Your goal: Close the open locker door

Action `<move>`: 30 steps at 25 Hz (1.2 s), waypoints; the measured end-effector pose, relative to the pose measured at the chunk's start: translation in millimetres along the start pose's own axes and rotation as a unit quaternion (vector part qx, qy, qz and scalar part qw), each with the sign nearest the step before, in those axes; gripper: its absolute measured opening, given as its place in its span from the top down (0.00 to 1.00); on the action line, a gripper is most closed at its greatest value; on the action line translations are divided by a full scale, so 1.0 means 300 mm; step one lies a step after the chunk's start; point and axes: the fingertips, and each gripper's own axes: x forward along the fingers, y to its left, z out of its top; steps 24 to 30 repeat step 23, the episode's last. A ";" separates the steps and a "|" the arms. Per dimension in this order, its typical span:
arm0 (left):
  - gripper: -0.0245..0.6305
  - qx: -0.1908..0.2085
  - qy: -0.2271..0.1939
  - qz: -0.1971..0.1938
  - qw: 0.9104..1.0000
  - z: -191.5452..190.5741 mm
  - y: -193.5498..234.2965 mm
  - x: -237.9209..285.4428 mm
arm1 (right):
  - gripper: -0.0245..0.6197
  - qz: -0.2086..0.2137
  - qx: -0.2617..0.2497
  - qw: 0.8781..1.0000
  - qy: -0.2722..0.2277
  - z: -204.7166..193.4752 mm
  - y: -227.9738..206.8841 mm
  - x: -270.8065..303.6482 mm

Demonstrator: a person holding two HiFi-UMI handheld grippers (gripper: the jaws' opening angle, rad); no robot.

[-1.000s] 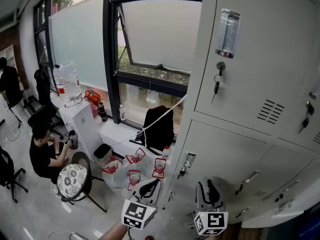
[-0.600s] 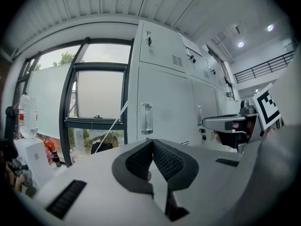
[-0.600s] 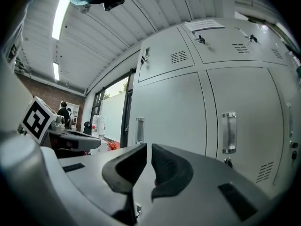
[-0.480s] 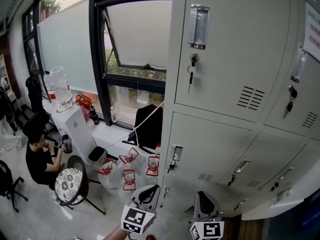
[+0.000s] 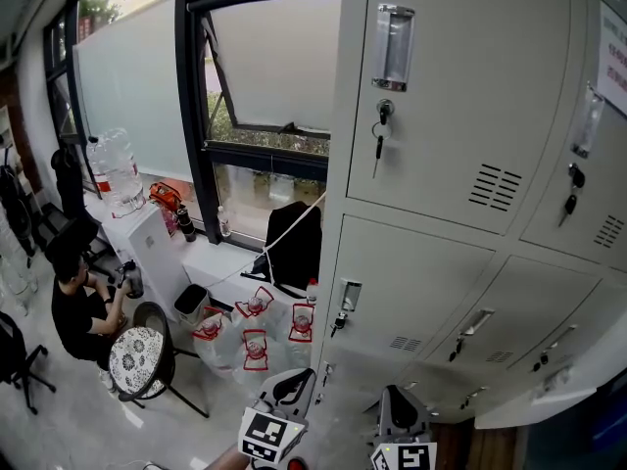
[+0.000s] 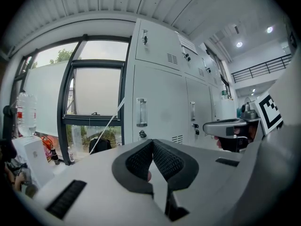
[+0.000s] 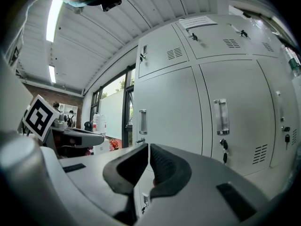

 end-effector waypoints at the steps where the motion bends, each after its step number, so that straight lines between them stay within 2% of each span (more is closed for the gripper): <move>1: 0.93 0.000 -0.001 0.000 1.000 0.003 0.001 0.000 | 0.92 0.000 0.000 1.000 0.001 -0.002 0.001 0.000; 30: 0.93 0.005 -0.001 0.004 1.000 0.014 0.015 0.031 | 0.92 0.006 -0.005 1.000 0.006 -0.017 -0.002 0.028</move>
